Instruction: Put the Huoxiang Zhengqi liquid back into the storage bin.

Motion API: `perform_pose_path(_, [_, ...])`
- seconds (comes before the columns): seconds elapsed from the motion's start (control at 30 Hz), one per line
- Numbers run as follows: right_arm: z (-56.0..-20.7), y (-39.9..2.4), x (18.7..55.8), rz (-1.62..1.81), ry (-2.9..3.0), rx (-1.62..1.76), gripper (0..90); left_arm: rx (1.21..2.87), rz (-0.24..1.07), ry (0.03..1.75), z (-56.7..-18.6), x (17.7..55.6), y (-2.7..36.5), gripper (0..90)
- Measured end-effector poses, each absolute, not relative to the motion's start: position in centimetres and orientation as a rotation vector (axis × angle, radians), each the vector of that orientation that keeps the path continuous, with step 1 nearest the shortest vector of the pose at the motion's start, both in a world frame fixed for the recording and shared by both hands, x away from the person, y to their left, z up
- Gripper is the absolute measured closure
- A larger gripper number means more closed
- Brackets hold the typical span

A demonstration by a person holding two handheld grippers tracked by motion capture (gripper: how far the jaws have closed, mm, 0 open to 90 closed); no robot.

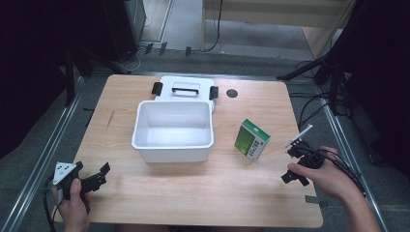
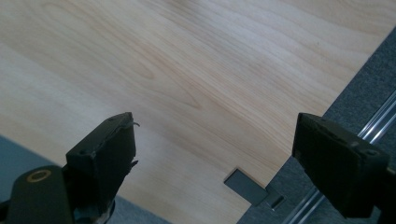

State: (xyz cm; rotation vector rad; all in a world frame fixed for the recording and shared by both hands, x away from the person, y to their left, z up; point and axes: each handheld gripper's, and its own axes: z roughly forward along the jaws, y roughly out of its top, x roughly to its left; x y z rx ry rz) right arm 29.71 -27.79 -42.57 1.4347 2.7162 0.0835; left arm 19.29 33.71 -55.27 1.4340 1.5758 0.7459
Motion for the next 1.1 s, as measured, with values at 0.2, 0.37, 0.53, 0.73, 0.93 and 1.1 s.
perform_pose_path(0.2, [-40.5, -25.5, 31.0, 0.026, 2.732, 1.359, 15.5, 1.433, 0.744, 1.576, -55.3, 19.3, 33.7, 0.1])
perform_pose_path(0.37, [-39.1, -24.2, 31.9, 0.030, 2.745, 1.318, 16.6, 1.430, 0.741, 1.578, -55.3, 19.3, 33.7, 0.1])
perform_pose_path(0.53, [-38.2, -22.9, 32.9, 0.054, 2.744, 1.297, 17.3, 1.431, 0.741, 1.578, -55.3, 19.3, 33.7, 0.1])
perform_pose_path(0.73, [-38.0, -21.2, 34.1, 0.064, 2.753, 1.286, 15.8, 1.433, 0.742, 1.577, -55.3, 19.3, 33.7, 0.1])
perform_pose_path(0.93, [-38.1, -20.0, 35.1, 0.072, 2.762, 1.274, 15.1, 1.430, 0.736, 1.578, -55.3, 19.3, 33.8, 0.1])
perform_pose_path(1.1, [-38.4, -19.0, 36.0, 0.091, 2.752, 1.284, 15.2, 1.431, 0.736, 1.578, -55.3, 19.3, 33.8, 0.1])
